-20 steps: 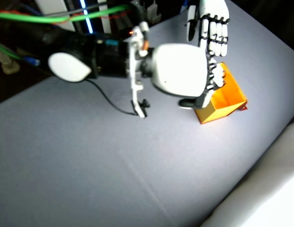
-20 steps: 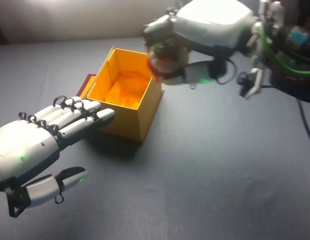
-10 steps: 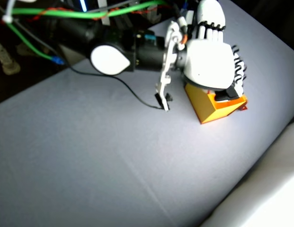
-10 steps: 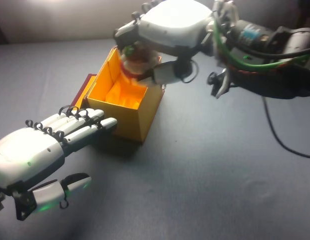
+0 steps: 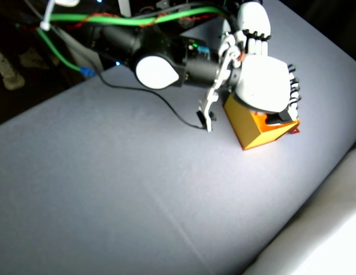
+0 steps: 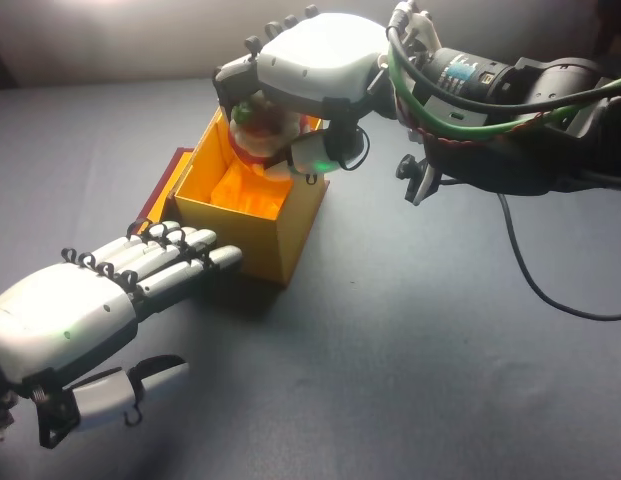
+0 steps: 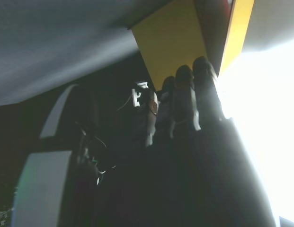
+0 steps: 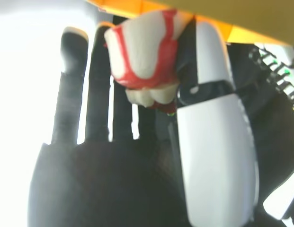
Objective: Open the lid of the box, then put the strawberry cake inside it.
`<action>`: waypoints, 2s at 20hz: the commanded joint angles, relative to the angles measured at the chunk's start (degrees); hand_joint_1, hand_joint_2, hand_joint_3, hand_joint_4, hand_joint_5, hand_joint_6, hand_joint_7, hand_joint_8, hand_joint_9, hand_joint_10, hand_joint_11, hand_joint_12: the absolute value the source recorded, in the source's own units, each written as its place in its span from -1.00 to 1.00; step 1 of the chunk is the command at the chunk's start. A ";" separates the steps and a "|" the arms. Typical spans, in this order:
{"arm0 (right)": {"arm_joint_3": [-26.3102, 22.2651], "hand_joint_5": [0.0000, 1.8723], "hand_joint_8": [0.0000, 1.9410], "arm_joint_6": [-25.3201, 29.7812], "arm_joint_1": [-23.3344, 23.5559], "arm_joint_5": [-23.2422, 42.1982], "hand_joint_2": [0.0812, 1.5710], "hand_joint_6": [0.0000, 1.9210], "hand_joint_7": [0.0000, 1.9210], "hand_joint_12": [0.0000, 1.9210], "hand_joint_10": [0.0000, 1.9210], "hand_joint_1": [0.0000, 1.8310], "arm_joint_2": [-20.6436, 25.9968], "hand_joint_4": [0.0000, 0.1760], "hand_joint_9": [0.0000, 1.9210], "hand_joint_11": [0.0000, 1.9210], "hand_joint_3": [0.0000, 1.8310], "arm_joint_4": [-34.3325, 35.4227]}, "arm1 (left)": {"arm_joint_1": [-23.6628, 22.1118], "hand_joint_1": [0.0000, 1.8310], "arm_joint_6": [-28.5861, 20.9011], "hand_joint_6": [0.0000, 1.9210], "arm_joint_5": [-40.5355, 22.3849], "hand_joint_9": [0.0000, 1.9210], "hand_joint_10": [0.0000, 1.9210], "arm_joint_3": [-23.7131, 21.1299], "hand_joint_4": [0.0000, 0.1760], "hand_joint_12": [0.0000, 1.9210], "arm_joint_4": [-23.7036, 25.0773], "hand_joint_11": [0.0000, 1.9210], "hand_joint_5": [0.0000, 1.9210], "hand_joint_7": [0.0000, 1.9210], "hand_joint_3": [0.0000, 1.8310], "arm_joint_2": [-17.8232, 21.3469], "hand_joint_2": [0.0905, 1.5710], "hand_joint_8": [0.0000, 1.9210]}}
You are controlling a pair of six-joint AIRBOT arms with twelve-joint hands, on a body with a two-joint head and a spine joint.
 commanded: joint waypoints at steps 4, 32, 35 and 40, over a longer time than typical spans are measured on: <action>0.44 -0.26 0.47 0.07 0.80 5.37 0.55 0.28 -0.13 0.52 -0.04 0.31 -0.05 -1.00 -0.12 -0.26 -1.00 0.60 | -0.39 -0.18 -0.57 -0.11 -6.52 -1.00 -1.00 0.28 -0.26 -1.00 -0.17 -1.00 -1.00 -1.00 -0.99 -0.33 0.81 -1.00; -1.89 -0.91 -1.00 0.07 1.74 3.28 0.51 -1.00 -1.00 -0.17 -1.00 -0.14 -0.65 -1.00 -0.94 -1.00 -0.99 -3.12 | 0.11 -0.17 -1.07 -0.22 -7.67 -0.97 -0.99 -0.43 -0.50 -0.69 -0.68 -1.00 -1.00 -0.97 -1.00 -0.24 0.80 -1.00; -5.37 -0.98 -1.00 0.07 2.48 3.39 0.66 -1.00 -0.99 -0.23 -1.00 -0.33 3.43 -0.83 -0.99 -1.00 -1.00 -4.94 | 0.12 -0.21 -1.03 -0.18 -8.13 -0.99 -1.00 -1.05 -0.57 -0.80 -0.69 -1.00 -1.00 -0.95 -1.00 0.46 0.80 -1.00; -11.82 -1.00 -1.00 0.08 2.92 5.98 0.60 -1.00 -1.00 0.10 -0.99 -0.51 11.83 -0.86 -0.93 -1.00 -1.00 -7.35 | 0.71 -0.27 -0.57 -0.29 -10.20 -0.96 -0.99 -2.80 -0.47 -0.59 -0.89 -1.00 -1.00 -0.94 -1.00 2.38 0.81 -1.00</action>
